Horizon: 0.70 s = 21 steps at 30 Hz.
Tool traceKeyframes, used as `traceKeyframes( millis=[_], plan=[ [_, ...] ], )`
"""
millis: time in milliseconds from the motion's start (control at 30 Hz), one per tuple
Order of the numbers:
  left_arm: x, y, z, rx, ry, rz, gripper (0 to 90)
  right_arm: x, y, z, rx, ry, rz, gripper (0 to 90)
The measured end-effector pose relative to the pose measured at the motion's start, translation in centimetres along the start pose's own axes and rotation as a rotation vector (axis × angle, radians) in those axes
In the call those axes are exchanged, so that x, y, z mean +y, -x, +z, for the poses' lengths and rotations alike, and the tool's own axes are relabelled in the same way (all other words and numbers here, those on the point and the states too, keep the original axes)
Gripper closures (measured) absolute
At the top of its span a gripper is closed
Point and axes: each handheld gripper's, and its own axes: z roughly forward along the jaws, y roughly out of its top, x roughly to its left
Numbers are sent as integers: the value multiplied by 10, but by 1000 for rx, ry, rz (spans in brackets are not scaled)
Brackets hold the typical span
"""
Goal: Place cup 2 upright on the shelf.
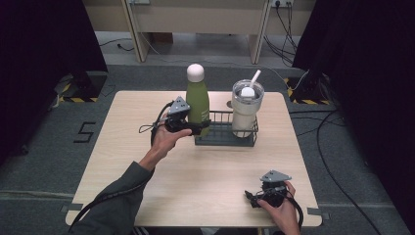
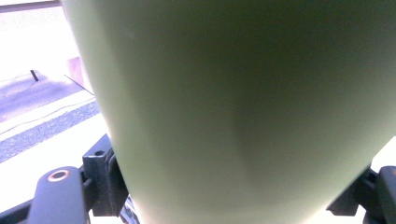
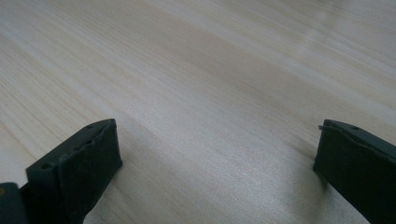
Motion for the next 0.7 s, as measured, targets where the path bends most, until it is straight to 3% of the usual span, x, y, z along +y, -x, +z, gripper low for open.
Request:
traceKeyframes(
  millis=[700],
  plan=[
    [8, -16, 35, 35, -8, -32, 202, 0, 0, 0, 0, 0, 0, 7]
  ],
)
